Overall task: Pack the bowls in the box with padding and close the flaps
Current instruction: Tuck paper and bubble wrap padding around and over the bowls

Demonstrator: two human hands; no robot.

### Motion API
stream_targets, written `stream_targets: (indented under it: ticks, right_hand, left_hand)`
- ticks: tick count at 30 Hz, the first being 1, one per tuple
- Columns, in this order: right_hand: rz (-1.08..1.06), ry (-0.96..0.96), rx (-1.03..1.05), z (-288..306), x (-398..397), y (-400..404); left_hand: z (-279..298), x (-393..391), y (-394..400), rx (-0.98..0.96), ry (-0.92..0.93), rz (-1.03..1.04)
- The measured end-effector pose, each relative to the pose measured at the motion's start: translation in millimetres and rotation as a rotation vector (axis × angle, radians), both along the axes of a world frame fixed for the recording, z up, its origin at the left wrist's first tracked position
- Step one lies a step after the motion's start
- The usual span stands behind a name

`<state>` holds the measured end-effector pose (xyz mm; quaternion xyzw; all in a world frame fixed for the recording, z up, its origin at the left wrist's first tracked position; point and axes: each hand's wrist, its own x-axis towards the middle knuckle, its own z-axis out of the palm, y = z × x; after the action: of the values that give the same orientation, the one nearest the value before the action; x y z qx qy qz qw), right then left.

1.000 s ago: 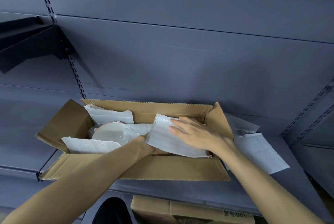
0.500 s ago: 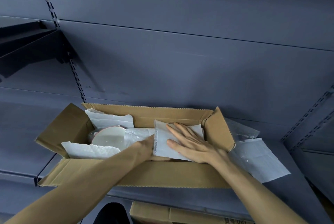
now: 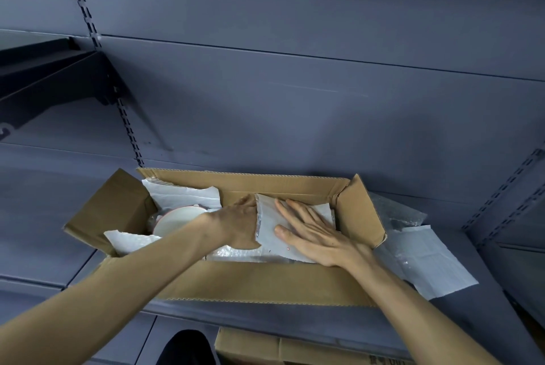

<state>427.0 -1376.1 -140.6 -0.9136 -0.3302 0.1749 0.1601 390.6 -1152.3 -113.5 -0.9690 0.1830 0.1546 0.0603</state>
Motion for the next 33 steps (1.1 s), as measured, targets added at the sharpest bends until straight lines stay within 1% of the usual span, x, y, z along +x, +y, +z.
stream_targets:
  ticks: [1,2,5,7,10,13,15,17,19,20,22,24,26,29,33]
  right_hand:
    - [0.005,-0.003,-0.007,0.4,-0.4,0.1]
    - [0.01,-0.008,-0.012,0.7,-0.8,0.4]
    - [0.016,-0.012,-0.02,1.3,-1.2,0.4]
    - [0.01,-0.008,-0.021,0.9,-0.9,0.5]
    - [0.009,-0.006,-0.032,0.8,-0.5,1.2]
    - [0.011,-0.003,-0.063,1.2,-0.4,1.5]
    - [0.018,-0.006,-0.102,0.9,-0.4,2.3]
    - [0.035,-0.024,-0.15,1.4,0.0,3.5]
    - [0.056,-0.038,-0.208,3.6,0.4,5.1]
    - [0.06,-0.045,-0.226,4.5,0.9,5.8]
    - [0.06,-0.043,-0.228,6.4,1.0,6.5]
    - [0.054,-0.028,-0.179,8.5,-0.7,4.5]
    - [0.053,-0.032,-0.126,10.4,-2.8,0.5]
    - [0.044,-0.051,-0.134,14.2,-2.7,-8.8]
    - [0.011,-0.008,-0.202,20.3,1.4,-19.9]
  left_hand:
    - [5.7,1.5,1.0,0.033,-0.023,-0.064]
    - [10.1,0.7,4.7,0.018,-0.049,-0.083]
    - [13.9,-5.4,21.3,-0.012,-0.096,-0.051]
    - [9.8,-11.9,33.7,-0.018,-0.085,-0.003]
    - [9.9,-19.0,46.4,-0.124,-0.077,0.049]
    - [11.6,-26.5,54.2,-0.171,-0.101,0.065]
    - [16.3,-30.9,53.6,-0.138,-0.219,0.082]
    - [24.6,-32.1,44.3,-0.046,-0.347,0.056]
    - [30.0,-31.1,26.4,-0.02,-0.373,-0.002]
    - [31.2,-30.3,15.8,-0.02,-0.349,-0.04]
    - [30.1,-27.8,-5.2,0.009,-0.221,-0.093]
    - [25.0,-25.3,-20.5,0.06,-0.071,-0.08]
    - [19.8,-22.0,-28.6,0.07,0.026,-0.049]
    - [16.0,-17.9,-31.9,0.055,0.071,-0.031]
    - [10.2,-14.5,-32.3,0.034,0.1,-0.015]
